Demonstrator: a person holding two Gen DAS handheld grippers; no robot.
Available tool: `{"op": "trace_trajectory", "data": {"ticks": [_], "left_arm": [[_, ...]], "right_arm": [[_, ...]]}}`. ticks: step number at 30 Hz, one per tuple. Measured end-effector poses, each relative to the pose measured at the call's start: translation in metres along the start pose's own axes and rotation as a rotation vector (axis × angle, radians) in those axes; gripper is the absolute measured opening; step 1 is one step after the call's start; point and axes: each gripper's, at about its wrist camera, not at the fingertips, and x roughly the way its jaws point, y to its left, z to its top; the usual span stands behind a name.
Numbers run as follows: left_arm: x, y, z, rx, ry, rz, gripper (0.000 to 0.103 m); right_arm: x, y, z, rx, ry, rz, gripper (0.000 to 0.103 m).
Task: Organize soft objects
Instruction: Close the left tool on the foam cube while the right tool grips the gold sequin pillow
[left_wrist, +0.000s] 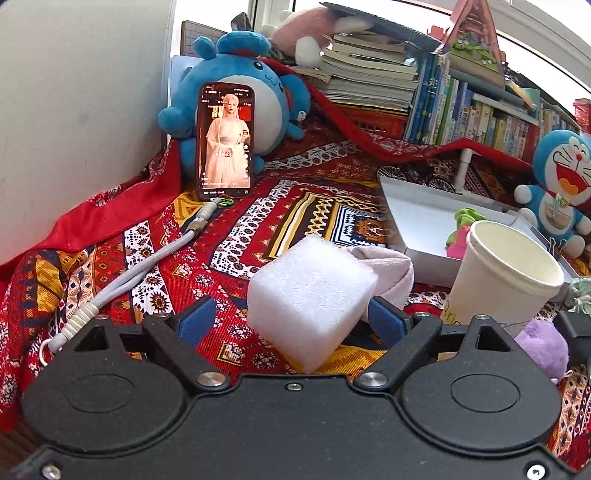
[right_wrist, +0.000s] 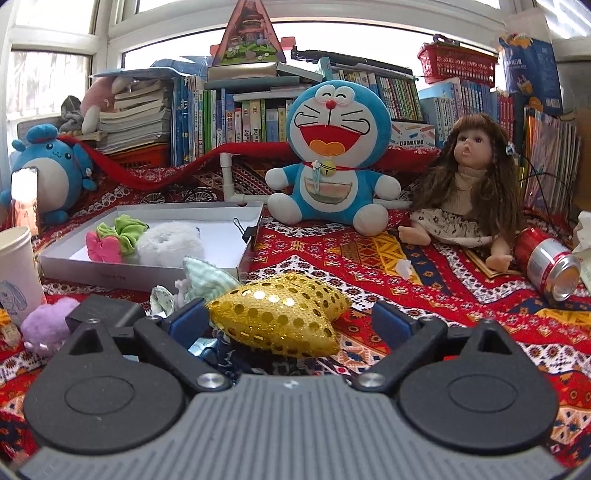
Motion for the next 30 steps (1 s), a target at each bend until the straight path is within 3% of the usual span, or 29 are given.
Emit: {"op": "trace_trajectory", "data": {"ticks": [6,10,13,17,30], "left_arm": [[0.005,0.0,-0.001,-0.015,0.001,0.002,0.089],[0.007,0.0,-0.002,-0.034,0.006,-0.015,0.088],[0.008,0.003,-0.001,-0.067,0.022,-0.043,0.07],[0.008,0.002,0.0,-0.069,0.025,-0.042,0.069],[-0.009,0.002,0.019,-0.071,-0.035,-0.042,0.068]], "right_arm": [[0.008,0.003,0.0,0.034,0.012,0.007,0.096],[0.013,0.002,0.0,0.067,0.026,0.026,0.088],[0.013,0.002,-0.001,0.087,0.036,0.041,0.077],[0.011,0.004,-0.001,0.086,0.032,0.04,0.064],[-0.005,0.004,0.013,0.083,-0.021,0.021,0.058]]}}
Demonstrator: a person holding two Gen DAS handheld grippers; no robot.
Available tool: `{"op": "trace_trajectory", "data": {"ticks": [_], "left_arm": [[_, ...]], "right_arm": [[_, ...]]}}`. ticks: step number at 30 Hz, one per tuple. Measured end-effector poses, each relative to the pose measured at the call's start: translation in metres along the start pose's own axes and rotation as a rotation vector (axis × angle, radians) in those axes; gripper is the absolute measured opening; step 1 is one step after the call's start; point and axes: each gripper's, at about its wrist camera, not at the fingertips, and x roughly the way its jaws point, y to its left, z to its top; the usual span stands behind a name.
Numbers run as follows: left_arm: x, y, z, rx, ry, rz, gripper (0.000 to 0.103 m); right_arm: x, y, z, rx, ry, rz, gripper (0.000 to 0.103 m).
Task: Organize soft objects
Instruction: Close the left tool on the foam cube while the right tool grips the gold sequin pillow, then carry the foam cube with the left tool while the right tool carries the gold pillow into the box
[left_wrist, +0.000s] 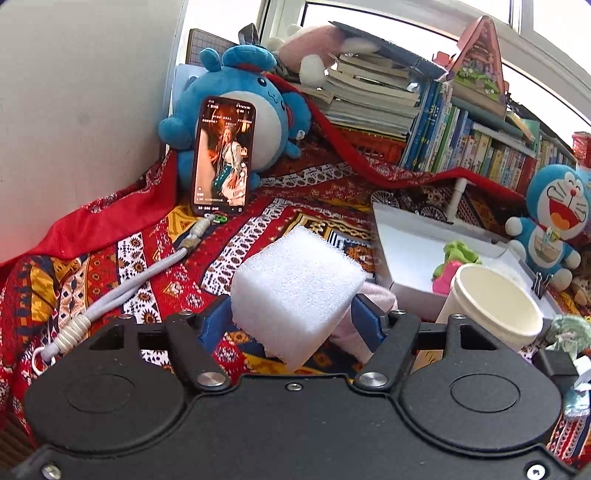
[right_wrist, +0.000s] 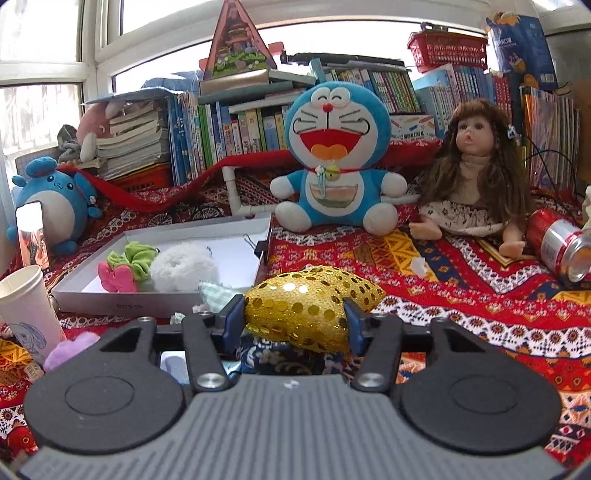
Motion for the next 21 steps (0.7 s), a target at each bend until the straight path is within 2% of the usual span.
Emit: {"op": "trace_trajectory", "data": {"ticks": [8,11,16,21], "left_arm": [[-0.003,-0.006,0.023,0.006,-0.023,-0.04,0.068],[-0.003,-0.013,0.036,0.029,-0.024,-0.077,0.068],[0.01,-0.031,0.062,0.052,0.063,-0.165,0.068],[0.024,-0.051,0.09,0.064,0.114,-0.238,0.068]], "right_arm": [[-0.006,0.003,0.018,-0.021,-0.054,0.001,0.058],[-0.004,0.006,0.027,-0.028,-0.066,0.016,0.058],[0.001,0.015,0.039,-0.052,-0.077,0.054,0.058],[0.012,0.028,0.055,-0.09,-0.075,0.101,0.058]]}}
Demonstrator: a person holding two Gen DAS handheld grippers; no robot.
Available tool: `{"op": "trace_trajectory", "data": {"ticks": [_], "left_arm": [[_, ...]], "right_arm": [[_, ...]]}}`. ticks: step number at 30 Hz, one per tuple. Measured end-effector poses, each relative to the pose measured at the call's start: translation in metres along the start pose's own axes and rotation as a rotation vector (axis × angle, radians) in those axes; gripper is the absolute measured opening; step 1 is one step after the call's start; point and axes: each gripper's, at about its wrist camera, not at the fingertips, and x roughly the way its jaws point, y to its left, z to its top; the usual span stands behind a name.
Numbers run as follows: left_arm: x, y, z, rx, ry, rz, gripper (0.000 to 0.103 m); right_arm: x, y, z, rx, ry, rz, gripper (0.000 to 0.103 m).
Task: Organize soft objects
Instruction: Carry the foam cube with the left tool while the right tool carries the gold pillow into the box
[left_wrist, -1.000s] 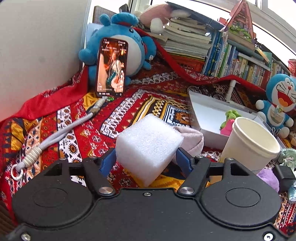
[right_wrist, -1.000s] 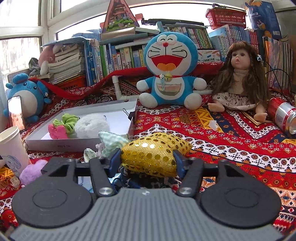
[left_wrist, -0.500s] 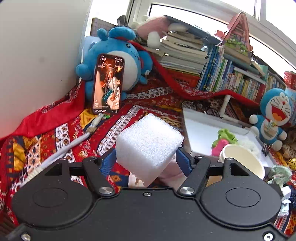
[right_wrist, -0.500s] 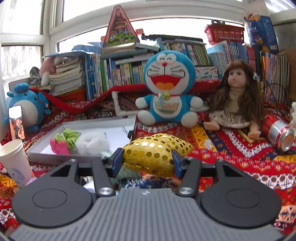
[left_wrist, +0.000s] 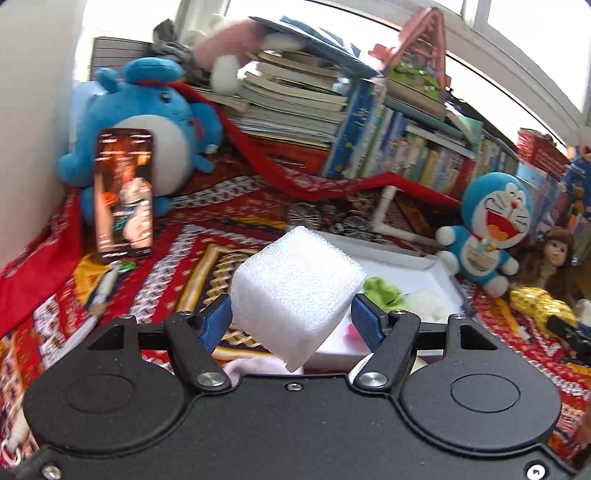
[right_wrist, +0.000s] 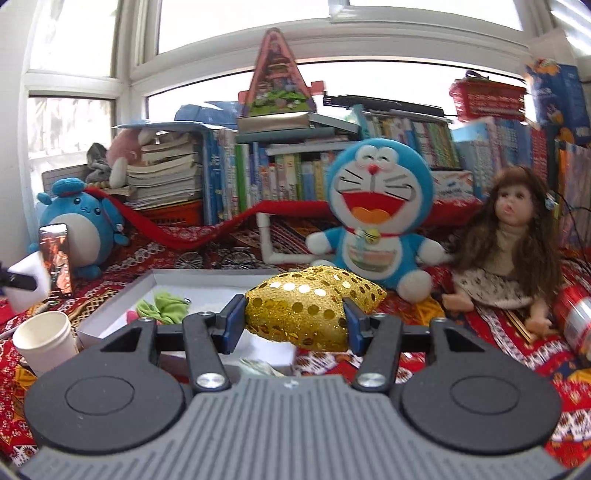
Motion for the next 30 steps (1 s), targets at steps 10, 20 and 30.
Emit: {"op": "trace_trajectory", "data": {"ticks": [10,20,30], "left_arm": [[0.054,-0.038,0.04,0.053,0.163,-0.095,0.068],[0.12,-0.052,0.052,0.006,0.325,-0.099,0.068],[0.162,-0.047,0.051,-0.096,0.429,-0.105,0.068]], "right_arm": [[0.041,0.019,0.034,-0.011,0.053,0.097,0.058],[0.093,0.019,0.044,0.079,0.164,0.147,0.058],[0.138,0.017,0.036,0.143,0.255,0.153,0.058]]}}
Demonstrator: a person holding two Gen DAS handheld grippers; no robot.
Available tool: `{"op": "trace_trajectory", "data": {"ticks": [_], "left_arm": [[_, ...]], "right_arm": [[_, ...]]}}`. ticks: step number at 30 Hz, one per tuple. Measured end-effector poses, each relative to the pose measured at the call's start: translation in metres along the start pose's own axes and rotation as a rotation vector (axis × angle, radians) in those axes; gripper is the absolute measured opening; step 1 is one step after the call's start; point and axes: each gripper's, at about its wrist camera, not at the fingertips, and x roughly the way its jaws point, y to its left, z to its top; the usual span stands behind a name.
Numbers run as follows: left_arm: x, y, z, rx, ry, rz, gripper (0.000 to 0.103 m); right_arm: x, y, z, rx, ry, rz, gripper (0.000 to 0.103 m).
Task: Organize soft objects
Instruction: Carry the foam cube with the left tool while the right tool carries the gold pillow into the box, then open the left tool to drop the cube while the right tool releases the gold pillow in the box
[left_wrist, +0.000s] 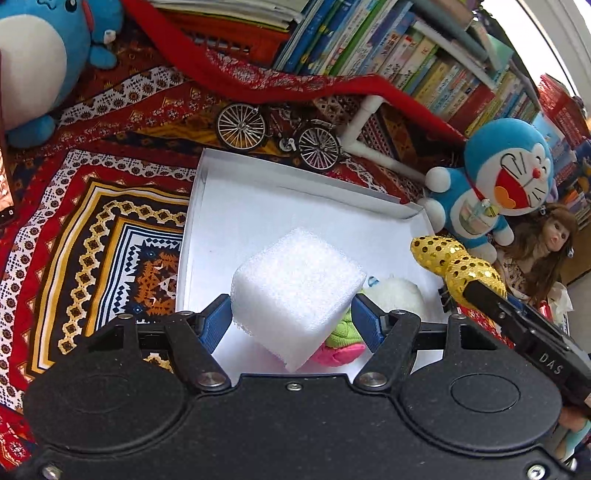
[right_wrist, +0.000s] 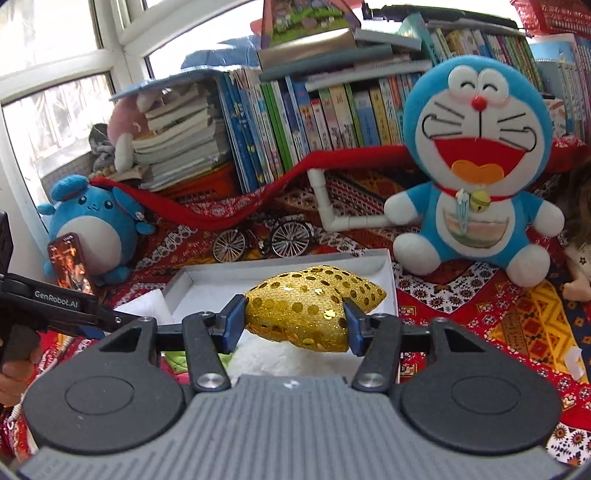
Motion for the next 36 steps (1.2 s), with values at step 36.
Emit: {"op": "trace_trajectory", "data": {"ticks": [36], "left_arm": [[0.043,-0.011,0.053,-0.034,0.05,0.014,0.069]], "right_arm": [[0.063,0.015,0.004,-0.004,0.111,-0.008,0.059]]}}
